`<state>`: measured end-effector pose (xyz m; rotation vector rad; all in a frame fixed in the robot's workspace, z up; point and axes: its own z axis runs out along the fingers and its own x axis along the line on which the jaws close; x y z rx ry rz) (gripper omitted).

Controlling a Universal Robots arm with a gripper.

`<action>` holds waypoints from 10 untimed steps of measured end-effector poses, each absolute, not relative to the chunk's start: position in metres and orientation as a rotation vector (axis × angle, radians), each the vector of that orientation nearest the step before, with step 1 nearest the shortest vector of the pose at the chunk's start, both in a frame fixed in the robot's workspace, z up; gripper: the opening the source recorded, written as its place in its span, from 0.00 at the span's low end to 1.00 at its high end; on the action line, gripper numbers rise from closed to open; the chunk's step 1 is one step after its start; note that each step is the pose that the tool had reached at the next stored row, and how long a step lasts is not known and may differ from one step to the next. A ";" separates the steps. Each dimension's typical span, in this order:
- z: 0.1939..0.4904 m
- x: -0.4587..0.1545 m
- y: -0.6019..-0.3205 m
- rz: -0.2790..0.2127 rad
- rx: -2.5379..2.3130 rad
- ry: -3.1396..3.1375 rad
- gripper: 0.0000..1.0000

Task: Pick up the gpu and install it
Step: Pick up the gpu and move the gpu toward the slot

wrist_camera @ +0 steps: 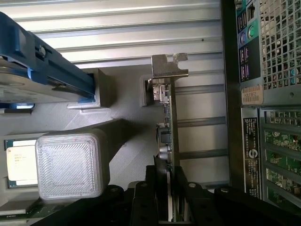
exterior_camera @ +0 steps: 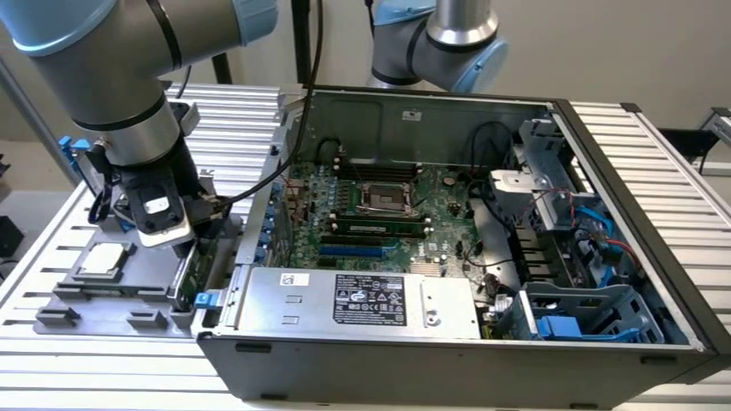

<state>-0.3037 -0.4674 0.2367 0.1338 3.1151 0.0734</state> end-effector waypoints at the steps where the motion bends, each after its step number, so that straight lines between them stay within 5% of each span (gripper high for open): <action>1: 0.237 -0.304 -0.467 0.073 0.130 3.116 0.27; 10: 0.237 -0.304 -0.467 0.072 0.102 3.128 0.27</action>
